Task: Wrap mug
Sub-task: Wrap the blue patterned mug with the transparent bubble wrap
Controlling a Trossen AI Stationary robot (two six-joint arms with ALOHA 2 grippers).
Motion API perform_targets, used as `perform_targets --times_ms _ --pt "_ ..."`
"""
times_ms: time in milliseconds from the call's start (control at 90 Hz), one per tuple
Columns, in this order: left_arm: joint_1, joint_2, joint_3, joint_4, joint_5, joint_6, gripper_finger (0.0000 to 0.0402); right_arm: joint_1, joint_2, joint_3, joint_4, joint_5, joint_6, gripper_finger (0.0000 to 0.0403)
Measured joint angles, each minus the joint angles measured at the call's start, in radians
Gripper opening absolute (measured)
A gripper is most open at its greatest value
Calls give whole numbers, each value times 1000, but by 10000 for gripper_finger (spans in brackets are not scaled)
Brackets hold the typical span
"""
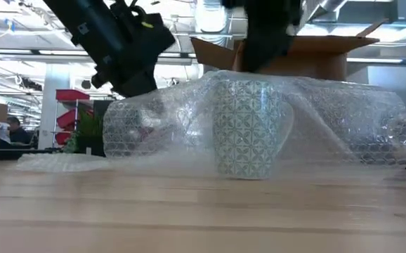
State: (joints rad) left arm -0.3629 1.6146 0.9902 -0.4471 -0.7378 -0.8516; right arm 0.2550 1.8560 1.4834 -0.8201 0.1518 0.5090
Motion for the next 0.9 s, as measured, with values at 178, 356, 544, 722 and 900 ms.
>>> perform_targets --times_ms 178,356,544,722,900 --pt "-38 -69 4 -36 0 -8 0 -34 91 3 29 -70 -18 14" --pt "-87 -131 4 -35 -5 -7 0 -44 167 7 50 -126 -35 1" --pt "-115 -151 4 -28 -23 -5 0 -43 176 9 38 -148 -41 0" --pt "-116 -151 4 -31 -26 -7 0 -28 146 88 -64 -152 -39 0" --pt "-116 -151 4 -32 -27 -6 0 -12 112 225 -213 -157 -39 0"
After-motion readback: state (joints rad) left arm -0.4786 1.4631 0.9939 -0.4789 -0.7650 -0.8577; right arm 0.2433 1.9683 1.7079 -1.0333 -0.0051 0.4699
